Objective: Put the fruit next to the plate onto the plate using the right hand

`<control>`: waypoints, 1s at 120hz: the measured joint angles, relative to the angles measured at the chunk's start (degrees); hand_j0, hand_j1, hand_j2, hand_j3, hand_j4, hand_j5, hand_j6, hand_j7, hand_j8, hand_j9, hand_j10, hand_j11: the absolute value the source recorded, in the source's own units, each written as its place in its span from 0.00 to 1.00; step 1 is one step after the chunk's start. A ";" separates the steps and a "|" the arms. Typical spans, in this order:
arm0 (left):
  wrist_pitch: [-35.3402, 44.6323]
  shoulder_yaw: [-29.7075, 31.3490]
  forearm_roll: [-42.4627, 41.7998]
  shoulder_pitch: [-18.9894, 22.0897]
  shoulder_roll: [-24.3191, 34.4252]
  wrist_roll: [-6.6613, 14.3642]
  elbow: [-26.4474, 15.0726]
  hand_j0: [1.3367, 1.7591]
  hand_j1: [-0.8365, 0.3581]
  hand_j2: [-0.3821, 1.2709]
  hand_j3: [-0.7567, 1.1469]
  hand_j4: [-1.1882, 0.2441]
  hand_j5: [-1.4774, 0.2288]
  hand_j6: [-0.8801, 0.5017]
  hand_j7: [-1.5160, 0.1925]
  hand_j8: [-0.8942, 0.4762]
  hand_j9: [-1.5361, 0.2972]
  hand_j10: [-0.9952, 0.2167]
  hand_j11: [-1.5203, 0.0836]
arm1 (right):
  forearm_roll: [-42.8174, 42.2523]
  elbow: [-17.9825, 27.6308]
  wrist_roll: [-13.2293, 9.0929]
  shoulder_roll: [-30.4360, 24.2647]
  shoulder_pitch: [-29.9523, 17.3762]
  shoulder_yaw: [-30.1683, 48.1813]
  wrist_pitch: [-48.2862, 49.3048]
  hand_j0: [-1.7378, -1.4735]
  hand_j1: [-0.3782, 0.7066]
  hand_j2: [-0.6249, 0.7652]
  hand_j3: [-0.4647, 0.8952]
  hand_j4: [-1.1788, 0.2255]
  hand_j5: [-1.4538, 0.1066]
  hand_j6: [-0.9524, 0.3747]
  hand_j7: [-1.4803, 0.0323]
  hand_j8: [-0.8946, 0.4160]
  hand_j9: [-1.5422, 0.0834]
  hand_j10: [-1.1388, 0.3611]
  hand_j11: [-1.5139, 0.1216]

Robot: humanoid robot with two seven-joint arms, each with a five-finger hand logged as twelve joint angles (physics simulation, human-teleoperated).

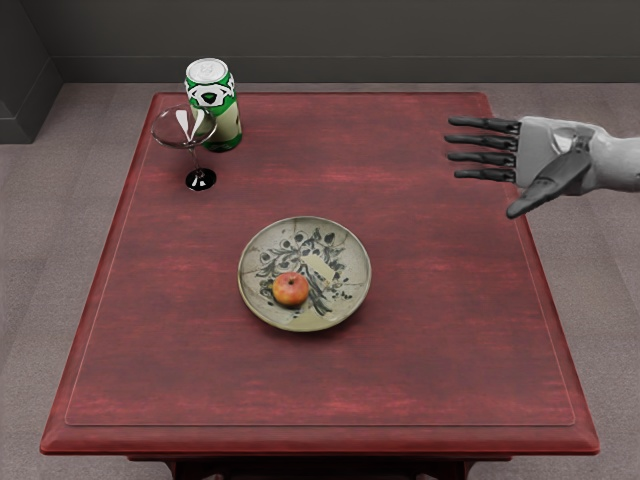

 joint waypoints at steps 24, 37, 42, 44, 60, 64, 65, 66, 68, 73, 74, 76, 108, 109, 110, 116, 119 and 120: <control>0.01 -0.04 0.00 0.00 0.00 0.01 0.00 0.76 0.75 0.26 0.40 0.66 0.68 0.46 0.70 0.47 0.66 0.62 0.75 | 1.48 -0.36 0.01 -2.67 -2.06 -0.09 0.01 0.30 0.07 0.45 0.34 0.81 0.90 0.69 0.95 0.66 0.92 0.74 0.90; 0.01 -0.04 0.00 0.00 0.00 0.02 0.00 0.76 0.75 0.26 0.40 0.66 0.68 0.46 0.70 0.47 0.66 0.62 0.75 | 1.77 -0.41 0.02 -3.06 -2.53 -0.10 0.01 0.30 0.07 0.45 0.34 0.81 0.90 0.69 0.95 0.66 0.92 0.74 0.90; 0.01 -0.06 0.00 0.00 0.00 0.01 0.00 0.76 0.75 0.26 0.40 0.66 0.68 0.46 0.70 0.47 0.66 0.62 0.75 | 1.81 -0.42 0.02 -3.12 -2.61 -0.09 0.01 0.30 0.07 0.45 0.34 0.81 0.90 0.69 0.95 0.66 0.92 0.74 0.90; 0.01 -0.08 0.00 0.00 0.00 0.00 0.00 0.76 0.75 0.26 0.40 0.66 0.68 0.46 0.70 0.47 0.66 0.62 0.75 | 1.83 -0.42 0.01 -3.15 -2.64 -0.09 0.01 0.30 0.07 0.45 0.34 0.81 0.90 0.69 0.95 0.66 0.92 0.74 0.90; 0.00 -0.15 0.00 0.00 0.00 0.02 0.00 0.76 0.75 0.26 0.40 0.66 0.68 0.46 0.70 0.47 0.66 0.62 0.75 | 1.88 -0.44 -0.04 -3.20 -2.74 -0.09 0.02 0.30 0.07 0.45 0.34 0.81 0.90 0.69 0.95 0.66 0.92 0.74 0.90; 0.00 -0.16 0.00 0.00 0.00 0.02 0.00 0.76 0.75 0.26 0.40 0.66 0.68 0.46 0.70 0.47 0.66 0.62 0.75 | 1.89 -0.44 -0.05 -3.20 -2.75 -0.09 0.02 0.30 0.07 0.45 0.34 0.81 0.90 0.69 0.95 0.66 0.92 0.74 0.90; 0.00 -0.16 0.00 0.00 0.00 0.02 0.00 0.76 0.75 0.26 0.40 0.66 0.68 0.46 0.70 0.47 0.66 0.62 0.75 | 1.89 -0.44 -0.05 -3.21 -2.76 -0.09 0.02 0.30 0.07 0.45 0.34 0.81 0.90 0.69 0.95 0.66 0.92 0.74 0.90; 0.00 -0.16 0.00 0.00 0.00 0.02 0.00 0.76 0.75 0.26 0.40 0.66 0.68 0.46 0.70 0.47 0.66 0.62 0.75 | 1.89 -0.44 -0.05 -3.21 -2.76 -0.09 0.02 0.30 0.07 0.45 0.34 0.81 0.90 0.69 0.95 0.66 0.92 0.74 0.90; 0.00 -0.16 0.00 0.00 0.00 0.02 0.00 0.76 0.75 0.26 0.40 0.66 0.68 0.46 0.70 0.47 0.66 0.62 0.75 | 1.89 -0.44 -0.05 -3.21 -2.76 -0.09 0.02 0.30 0.07 0.45 0.34 0.81 0.90 0.69 0.95 0.66 0.92 0.74 0.90; 0.00 -0.17 0.00 0.00 0.00 0.02 0.00 0.76 0.75 0.26 0.40 0.66 0.68 0.46 0.70 0.47 0.66 0.62 0.75 | 1.90 -0.44 -0.06 -3.21 -2.77 -0.09 0.02 0.30 0.07 0.45 0.34 0.81 0.90 0.69 0.95 0.66 0.92 0.74 0.90; 0.00 -0.17 0.00 0.00 0.00 0.02 0.00 0.76 0.75 0.26 0.40 0.66 0.68 0.46 0.70 0.47 0.66 0.62 0.75 | 1.90 -0.44 -0.06 -3.21 -2.77 -0.09 0.02 0.30 0.07 0.45 0.34 0.81 0.90 0.69 0.95 0.66 0.92 0.74 0.90; 0.00 -0.17 0.00 0.00 0.00 0.02 0.00 0.76 0.75 0.26 0.40 0.66 0.68 0.46 0.70 0.47 0.66 0.62 0.75 | 1.90 -0.44 -0.06 -3.21 -2.77 -0.09 0.02 0.30 0.07 0.45 0.34 0.81 0.90 0.69 0.95 0.66 0.92 0.74 0.90; -0.01 -0.18 0.00 0.00 0.00 0.03 0.00 0.76 0.75 0.26 0.40 0.66 0.68 0.46 0.70 0.47 0.66 0.62 0.75 | 1.90 -0.44 -0.06 -3.22 -2.78 -0.09 0.02 0.30 0.07 0.44 0.34 0.81 0.90 0.69 0.95 0.66 0.92 0.74 0.90; -0.01 -0.18 0.00 0.00 0.00 0.03 0.00 0.76 0.75 0.26 0.40 0.66 0.68 0.46 0.70 0.47 0.66 0.62 0.75 | 1.90 -0.44 -0.06 -3.22 -2.78 -0.09 0.02 0.30 0.07 0.44 0.34 0.81 0.90 0.69 0.95 0.66 0.92 0.74 0.90; -0.01 -0.18 0.00 0.00 0.00 0.03 0.00 0.76 0.75 0.26 0.40 0.66 0.68 0.46 0.70 0.47 0.66 0.62 0.75 | 1.90 -0.44 -0.06 -3.22 -2.78 -0.09 0.02 0.30 0.07 0.44 0.34 0.81 0.90 0.69 0.95 0.66 0.92 0.74 0.90; -0.01 -0.18 0.00 0.00 0.00 0.03 0.00 0.76 0.75 0.26 0.40 0.66 0.68 0.46 0.70 0.47 0.66 0.62 0.75 | 1.90 -0.44 -0.06 -3.22 -2.78 -0.09 0.02 0.30 0.07 0.44 0.34 0.81 0.90 0.69 0.95 0.66 0.92 0.74 0.90; -0.01 -0.18 0.00 0.00 0.00 0.03 0.00 0.76 0.75 0.26 0.40 0.66 0.68 0.46 0.70 0.47 0.66 0.62 0.75 | 1.90 -0.44 -0.06 -3.22 -2.78 -0.09 0.02 0.30 0.07 0.44 0.34 0.81 0.90 0.69 0.95 0.66 0.92 0.74 0.90; -0.01 -0.18 0.00 0.00 0.00 0.03 0.00 0.76 0.75 0.26 0.40 0.66 0.68 0.46 0.70 0.47 0.66 0.62 0.75 | 1.90 -0.44 -0.06 -3.22 -2.78 -0.09 0.02 0.30 0.07 0.44 0.34 0.81 0.90 0.69 0.95 0.66 0.92 0.74 0.90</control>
